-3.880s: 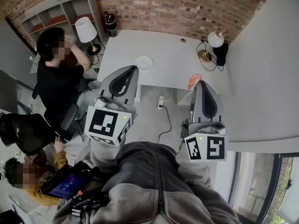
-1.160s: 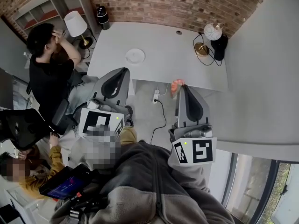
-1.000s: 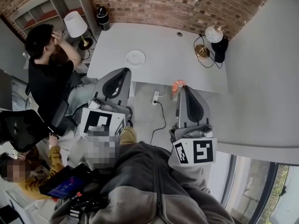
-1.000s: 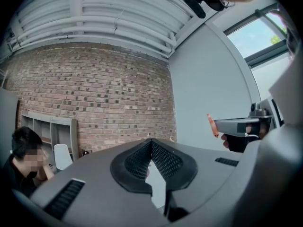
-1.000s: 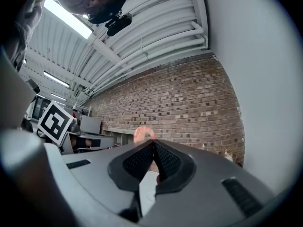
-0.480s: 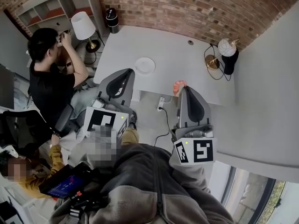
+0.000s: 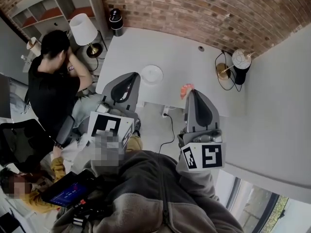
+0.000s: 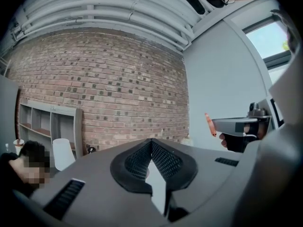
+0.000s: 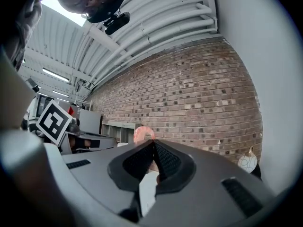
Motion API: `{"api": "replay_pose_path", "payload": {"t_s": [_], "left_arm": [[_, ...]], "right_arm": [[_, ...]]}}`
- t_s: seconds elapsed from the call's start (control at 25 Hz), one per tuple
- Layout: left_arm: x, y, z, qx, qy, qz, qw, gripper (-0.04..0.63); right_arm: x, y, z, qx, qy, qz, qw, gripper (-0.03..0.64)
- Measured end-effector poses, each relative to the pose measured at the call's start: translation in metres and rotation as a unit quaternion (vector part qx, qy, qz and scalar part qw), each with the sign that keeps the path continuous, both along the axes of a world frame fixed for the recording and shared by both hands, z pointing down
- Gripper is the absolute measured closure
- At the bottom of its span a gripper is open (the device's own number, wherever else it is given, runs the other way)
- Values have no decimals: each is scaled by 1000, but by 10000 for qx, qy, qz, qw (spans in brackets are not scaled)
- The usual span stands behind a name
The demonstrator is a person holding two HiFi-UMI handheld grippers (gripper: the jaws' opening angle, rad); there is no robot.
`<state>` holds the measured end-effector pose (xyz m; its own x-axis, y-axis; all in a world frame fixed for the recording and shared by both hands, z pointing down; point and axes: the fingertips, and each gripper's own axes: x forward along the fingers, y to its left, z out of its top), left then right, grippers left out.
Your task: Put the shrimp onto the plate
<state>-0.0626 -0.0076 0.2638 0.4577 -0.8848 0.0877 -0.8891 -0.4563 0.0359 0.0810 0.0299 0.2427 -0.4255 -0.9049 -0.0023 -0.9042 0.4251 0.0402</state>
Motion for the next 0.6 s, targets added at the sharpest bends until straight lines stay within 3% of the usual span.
{"api": "replay_pose_path", "payload": {"t_s": [0.24, 0.6], "left_arm": [[-5, -11, 2, -19, -10, -34, 10000, 591], [-19, -70, 1, -38, 35, 68, 10000, 591]], "right_arm": [[-6, -16, 3, -74, -34, -50, 10000, 614], [-28, -77, -1, -82, -9, -99, 9999, 614]]}}
